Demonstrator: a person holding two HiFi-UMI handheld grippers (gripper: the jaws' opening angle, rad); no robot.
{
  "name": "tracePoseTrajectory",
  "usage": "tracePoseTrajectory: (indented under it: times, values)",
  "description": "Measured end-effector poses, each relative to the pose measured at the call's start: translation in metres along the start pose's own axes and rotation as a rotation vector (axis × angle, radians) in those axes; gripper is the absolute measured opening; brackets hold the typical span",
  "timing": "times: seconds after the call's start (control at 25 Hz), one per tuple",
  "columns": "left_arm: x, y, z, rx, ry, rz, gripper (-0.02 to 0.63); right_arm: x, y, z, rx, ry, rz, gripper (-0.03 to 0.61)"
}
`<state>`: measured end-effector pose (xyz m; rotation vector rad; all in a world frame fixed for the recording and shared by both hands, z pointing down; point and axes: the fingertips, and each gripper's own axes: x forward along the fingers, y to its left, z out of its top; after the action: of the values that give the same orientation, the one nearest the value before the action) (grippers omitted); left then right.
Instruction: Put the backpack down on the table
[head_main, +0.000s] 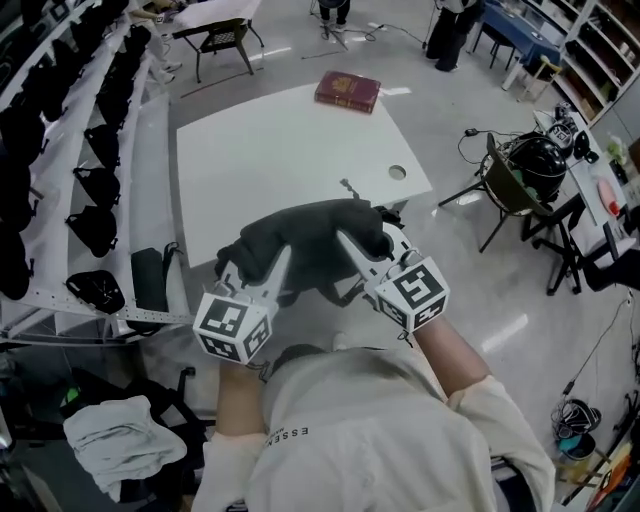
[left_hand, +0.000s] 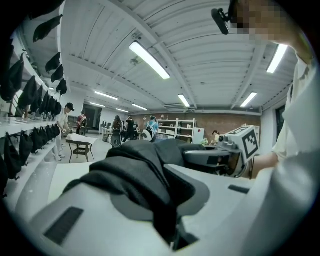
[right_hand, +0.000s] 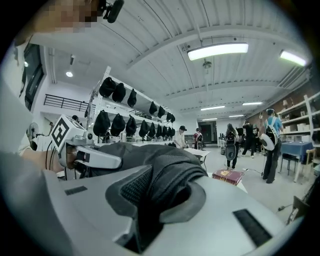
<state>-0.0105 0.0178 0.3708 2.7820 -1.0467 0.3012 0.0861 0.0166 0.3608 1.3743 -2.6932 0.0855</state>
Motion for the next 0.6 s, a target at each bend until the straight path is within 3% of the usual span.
tracePoseTrajectory:
  times: [0.28, 0.6]
  values:
    - [0.039, 0.021, 0.025, 0.016, -0.026, 0.033, 0.058, 0.027, -0.043, 0.016, -0.025, -0.018, 0.028, 0.072]
    - [0.081, 0.075, 0.052, 0.045, -0.096, 0.048, 0.058, 0.086, -0.085, 0.039, -0.084, -0.049, 0.028, 0.072]
